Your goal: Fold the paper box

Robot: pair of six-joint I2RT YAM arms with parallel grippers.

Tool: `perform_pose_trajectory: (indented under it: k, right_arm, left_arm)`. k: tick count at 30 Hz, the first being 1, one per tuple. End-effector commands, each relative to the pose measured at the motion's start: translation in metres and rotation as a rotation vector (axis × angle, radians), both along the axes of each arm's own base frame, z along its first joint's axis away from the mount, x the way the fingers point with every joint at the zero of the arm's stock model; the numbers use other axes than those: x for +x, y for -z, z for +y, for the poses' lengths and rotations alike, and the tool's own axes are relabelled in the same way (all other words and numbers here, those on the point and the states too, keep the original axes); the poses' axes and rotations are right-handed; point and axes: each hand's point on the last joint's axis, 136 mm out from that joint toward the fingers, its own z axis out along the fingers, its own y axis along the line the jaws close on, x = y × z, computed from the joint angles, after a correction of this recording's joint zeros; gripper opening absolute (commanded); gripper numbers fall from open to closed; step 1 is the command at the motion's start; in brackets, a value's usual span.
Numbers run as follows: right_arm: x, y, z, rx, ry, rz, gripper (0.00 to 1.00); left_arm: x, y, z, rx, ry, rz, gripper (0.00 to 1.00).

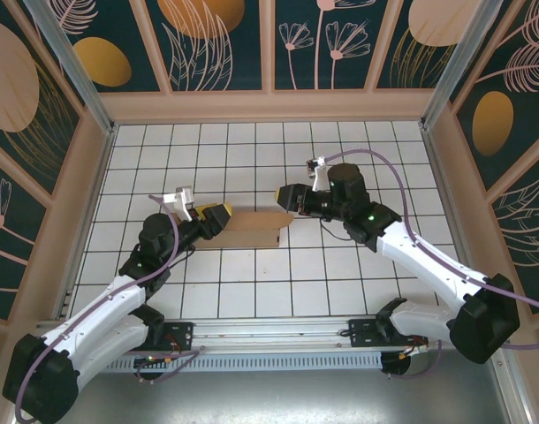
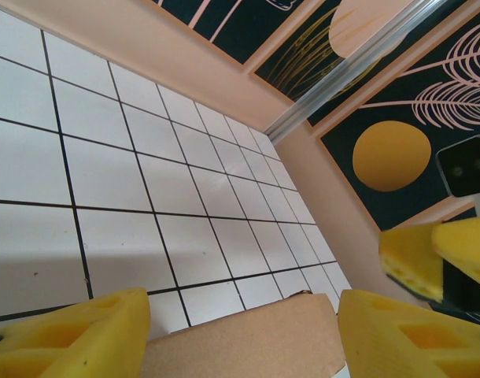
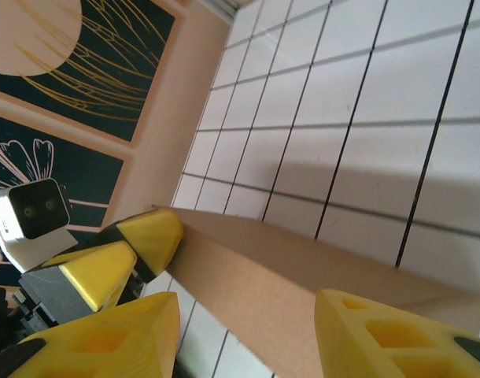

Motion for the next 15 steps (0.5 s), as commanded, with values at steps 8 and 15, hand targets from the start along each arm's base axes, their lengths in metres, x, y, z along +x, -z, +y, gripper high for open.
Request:
perform_pose_trajectory:
  k: [8, 15]
  right_arm:
    - [-0.017, 0.042, 0.002, 0.016, 0.012, 0.241, 0.47]
    - [-0.021, 0.074, 0.007, 0.046, -0.001, 0.299, 0.47]
  left_arm:
    - [-0.008, 0.063, 0.012, 0.125, -0.033, 0.185, 0.65]
    - [-0.008, 0.064, 0.011, 0.114, -0.028, 0.191, 0.65]
